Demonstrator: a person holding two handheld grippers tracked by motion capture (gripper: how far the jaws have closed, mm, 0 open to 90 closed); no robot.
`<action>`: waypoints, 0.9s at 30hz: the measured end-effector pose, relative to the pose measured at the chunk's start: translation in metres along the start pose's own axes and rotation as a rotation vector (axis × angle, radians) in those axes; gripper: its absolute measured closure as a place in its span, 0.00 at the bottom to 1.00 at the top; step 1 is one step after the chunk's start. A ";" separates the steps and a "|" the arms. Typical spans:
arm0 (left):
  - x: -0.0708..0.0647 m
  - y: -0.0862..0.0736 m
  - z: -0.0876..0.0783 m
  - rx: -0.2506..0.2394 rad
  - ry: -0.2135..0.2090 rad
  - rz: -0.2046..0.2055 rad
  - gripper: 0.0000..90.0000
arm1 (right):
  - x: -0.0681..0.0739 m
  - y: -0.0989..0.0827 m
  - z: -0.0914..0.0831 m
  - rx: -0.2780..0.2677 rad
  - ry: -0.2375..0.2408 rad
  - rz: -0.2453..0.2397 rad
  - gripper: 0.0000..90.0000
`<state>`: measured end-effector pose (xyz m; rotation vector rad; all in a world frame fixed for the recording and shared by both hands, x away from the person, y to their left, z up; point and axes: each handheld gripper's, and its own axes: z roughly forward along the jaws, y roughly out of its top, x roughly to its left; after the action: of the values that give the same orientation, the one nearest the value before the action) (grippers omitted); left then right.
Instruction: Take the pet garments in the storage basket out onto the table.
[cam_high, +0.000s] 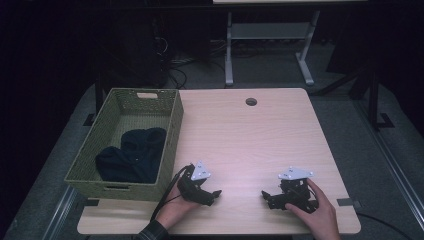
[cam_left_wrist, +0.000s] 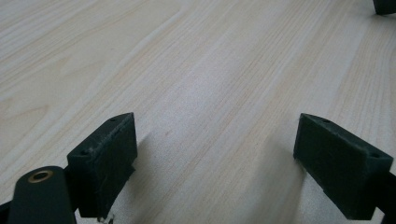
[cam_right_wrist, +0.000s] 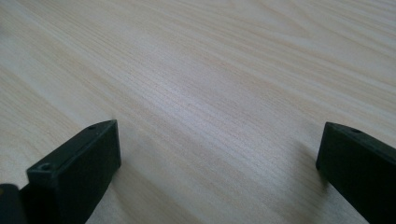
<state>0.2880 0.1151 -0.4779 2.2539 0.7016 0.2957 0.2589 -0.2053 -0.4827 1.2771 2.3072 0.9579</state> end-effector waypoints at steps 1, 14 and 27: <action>0.000 0.000 0.000 0.000 -0.001 0.000 0.14 | 0.000 0.000 0.000 0.000 0.000 0.000 0.00; 0.005 0.006 -0.002 0.044 -0.022 -0.020 0.15 | 0.000 0.000 0.000 0.000 0.000 0.000 0.00; 0.008 0.016 -0.009 0.051 -0.033 -0.040 0.15 | 0.000 0.000 0.000 -0.001 0.004 -0.002 0.00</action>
<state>0.2973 0.1159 -0.4602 2.2850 0.7443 0.2232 0.2588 -0.2056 -0.4827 1.2739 2.3103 0.9609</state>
